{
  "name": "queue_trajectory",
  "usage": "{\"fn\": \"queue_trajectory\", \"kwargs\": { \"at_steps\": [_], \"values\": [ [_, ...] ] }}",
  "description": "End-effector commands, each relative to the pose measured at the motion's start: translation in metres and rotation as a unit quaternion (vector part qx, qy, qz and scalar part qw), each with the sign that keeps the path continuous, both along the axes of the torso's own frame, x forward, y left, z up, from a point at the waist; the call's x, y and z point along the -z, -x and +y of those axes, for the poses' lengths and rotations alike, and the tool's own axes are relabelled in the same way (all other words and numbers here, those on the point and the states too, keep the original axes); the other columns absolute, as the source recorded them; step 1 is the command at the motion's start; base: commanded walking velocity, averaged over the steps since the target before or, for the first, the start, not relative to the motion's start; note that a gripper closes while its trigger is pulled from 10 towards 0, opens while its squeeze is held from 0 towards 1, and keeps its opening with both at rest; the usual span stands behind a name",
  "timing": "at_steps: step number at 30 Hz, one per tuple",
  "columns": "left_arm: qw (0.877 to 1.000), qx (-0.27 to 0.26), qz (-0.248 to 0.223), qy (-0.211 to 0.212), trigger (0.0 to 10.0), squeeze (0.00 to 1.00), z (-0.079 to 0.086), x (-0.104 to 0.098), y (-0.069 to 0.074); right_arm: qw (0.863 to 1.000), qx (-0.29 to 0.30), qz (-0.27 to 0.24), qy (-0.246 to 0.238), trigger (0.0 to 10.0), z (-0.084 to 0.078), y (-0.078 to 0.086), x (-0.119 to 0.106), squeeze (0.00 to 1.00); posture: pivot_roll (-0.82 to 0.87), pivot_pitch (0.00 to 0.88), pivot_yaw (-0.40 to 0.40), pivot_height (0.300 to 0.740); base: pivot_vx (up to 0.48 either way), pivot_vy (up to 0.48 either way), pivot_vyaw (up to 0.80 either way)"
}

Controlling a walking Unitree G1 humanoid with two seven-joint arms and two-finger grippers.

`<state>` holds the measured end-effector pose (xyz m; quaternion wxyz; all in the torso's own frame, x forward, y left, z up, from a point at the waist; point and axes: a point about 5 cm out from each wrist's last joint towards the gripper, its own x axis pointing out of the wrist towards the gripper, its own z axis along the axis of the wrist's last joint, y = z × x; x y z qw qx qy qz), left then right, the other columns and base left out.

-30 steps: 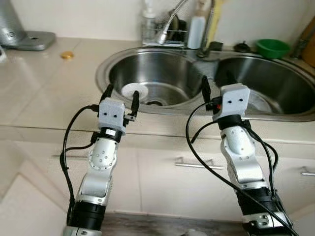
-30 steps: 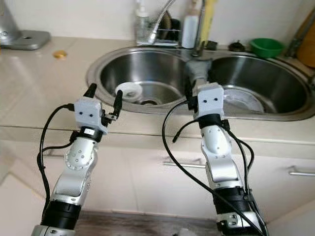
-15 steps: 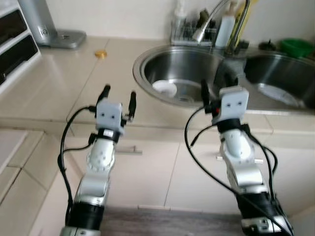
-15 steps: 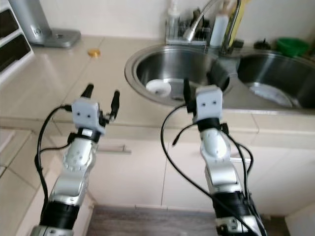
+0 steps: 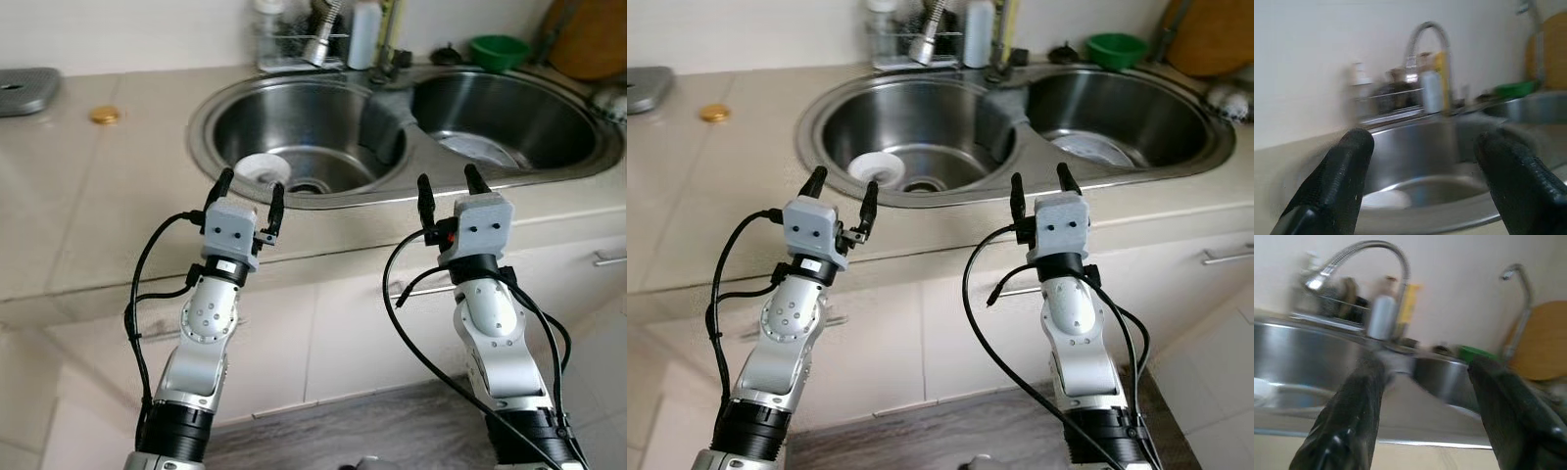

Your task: Kitchen organization

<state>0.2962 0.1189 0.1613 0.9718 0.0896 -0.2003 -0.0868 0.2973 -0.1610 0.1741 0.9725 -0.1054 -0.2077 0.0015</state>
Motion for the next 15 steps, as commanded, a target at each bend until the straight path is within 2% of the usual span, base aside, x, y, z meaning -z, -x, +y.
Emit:
{"fn": "queue_trajectory", "kwargs": {
  "at_steps": [1,14,15],
  "values": [
    [1.0,0.004,-0.007,-0.001,10.0,0.0,-0.0014,-0.0018,0.0008,1.0,0.005,-0.011,-0.005,10.0,-0.0015,0.0015,-0.006,0.0,-0.12,0.0,-0.039,0.74,0.0,0.0,-0.8],
    [1.0,0.0,-0.01,-0.005,10.0,0.0,0.0002,-0.0017,0.0019,1.0,0.0,-0.016,-0.004,10.0,0.0021,0.0009,-0.0083,0.0,-0.12,0.0,-0.043,0.74,0.0,0.0,-0.8],
    [1.0,0.003,-0.01,-0.004,10.0,0.0,-0.0006,-0.0015,0.0023,1.0,0.0,-0.017,-0.003,10.0,0.0016,0.0013,-0.0085,0.0,-0.12,0.0,-0.045,0.74,0.0,-0.334,-0.8]
  ]
}}
